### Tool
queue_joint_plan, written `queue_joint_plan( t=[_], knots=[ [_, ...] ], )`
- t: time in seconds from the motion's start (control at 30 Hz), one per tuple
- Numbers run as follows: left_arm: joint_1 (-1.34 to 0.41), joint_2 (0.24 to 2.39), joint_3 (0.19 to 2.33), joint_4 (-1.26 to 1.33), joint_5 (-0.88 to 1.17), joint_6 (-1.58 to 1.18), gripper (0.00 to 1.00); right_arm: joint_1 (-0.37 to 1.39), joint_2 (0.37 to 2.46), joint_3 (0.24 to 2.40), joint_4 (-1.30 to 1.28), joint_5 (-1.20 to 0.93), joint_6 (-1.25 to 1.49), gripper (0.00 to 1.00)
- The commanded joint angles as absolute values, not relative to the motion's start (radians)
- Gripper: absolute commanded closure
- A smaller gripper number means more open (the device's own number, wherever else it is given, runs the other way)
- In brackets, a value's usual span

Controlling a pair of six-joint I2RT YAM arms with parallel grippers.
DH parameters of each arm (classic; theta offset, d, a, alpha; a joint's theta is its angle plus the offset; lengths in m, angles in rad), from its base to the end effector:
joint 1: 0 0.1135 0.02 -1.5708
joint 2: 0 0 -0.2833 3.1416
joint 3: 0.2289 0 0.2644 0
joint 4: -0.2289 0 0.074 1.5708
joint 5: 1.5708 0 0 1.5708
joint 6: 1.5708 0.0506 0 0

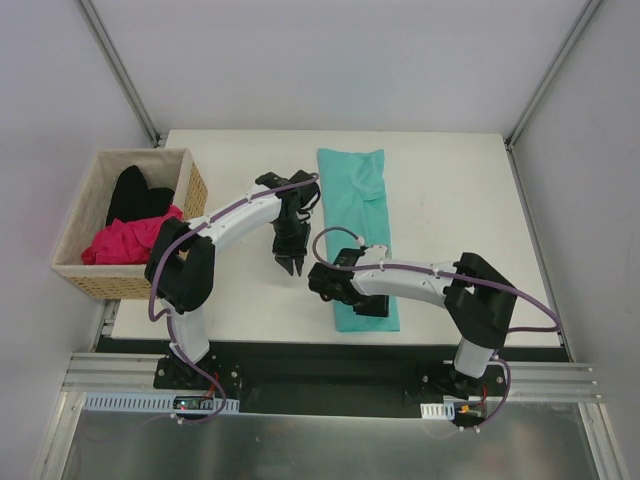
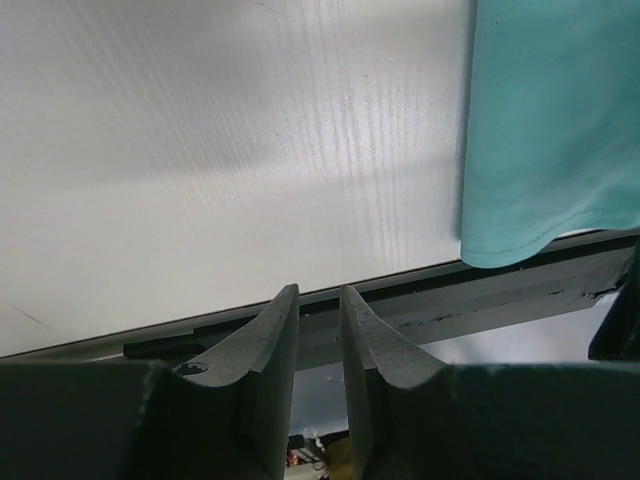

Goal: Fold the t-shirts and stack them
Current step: Rotate the tshirt 90 degrees

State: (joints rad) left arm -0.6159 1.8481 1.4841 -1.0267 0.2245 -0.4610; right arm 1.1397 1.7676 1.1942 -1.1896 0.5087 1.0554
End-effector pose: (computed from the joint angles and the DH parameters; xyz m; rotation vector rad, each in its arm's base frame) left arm 0.3050 -0.2297 0.2290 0.2688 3.0595 -0.4394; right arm 0.1485 0.2638 0.1860 -0.1828 2.7160 -0.5560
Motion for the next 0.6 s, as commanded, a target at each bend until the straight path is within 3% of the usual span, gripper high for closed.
queue_joint_plan(
  t=[0.0, 0.57],
  knots=[
    [-0.621, 1.827, 1.529, -1.04, 0.186, -0.465, 0.77, 1.143, 1.7, 1.334, -1.399, 0.644, 1.057, 0.65],
    [-0.531, 1.677, 1.491, -1.028, 0.11, -0.443, 0.77, 0.803, 1.701, 1.411, -1.387, 0.707, 0.769, 0.65]
  ],
)
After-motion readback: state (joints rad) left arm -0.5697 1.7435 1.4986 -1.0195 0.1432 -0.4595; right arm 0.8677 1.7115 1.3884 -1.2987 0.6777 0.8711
